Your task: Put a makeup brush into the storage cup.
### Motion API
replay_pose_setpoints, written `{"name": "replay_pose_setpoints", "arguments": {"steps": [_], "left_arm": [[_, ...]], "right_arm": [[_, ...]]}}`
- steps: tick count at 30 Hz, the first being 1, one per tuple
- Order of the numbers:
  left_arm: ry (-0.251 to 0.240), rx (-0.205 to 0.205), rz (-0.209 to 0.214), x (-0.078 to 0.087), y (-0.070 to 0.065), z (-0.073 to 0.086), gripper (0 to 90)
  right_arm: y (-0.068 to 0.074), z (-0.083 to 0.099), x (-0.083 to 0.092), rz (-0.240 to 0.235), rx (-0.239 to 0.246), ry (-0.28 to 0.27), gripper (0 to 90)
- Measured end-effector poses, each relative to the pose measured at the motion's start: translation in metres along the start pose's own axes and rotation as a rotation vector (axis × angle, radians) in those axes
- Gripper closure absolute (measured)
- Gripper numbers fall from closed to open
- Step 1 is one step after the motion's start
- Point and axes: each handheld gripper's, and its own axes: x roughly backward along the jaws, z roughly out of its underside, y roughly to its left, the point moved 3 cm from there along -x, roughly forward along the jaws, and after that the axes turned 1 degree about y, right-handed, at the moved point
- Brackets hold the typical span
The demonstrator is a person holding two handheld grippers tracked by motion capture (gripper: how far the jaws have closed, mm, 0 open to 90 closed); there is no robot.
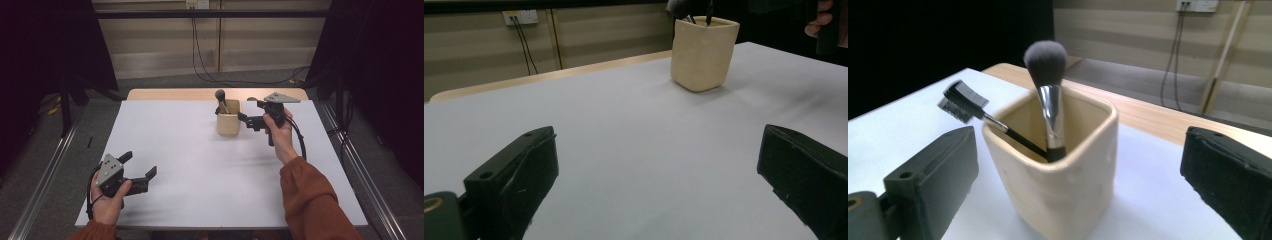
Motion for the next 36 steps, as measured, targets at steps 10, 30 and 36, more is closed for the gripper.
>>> {"name": "replay_pose_setpoints", "arguments": {"steps": [10,30,36], "left_arm": [[-0.009,0.005,0.005,0.004,0.0,0.001,3.1],[-0.016,0.003,0.001,0.004,0.0,-0.001,3.1],[-0.019,0.003,0.003,0.004,-0.001,-0.001,3.1]], "right_arm": [[0.001,0.011,0.019,0.055,0.019,-0.016,1.1],[0.004,0.028,0.05,0.061,0.03,-0.026,1.5],[0.007,0.034,0.063,0.058,0.039,-0.021,1.5]]}}
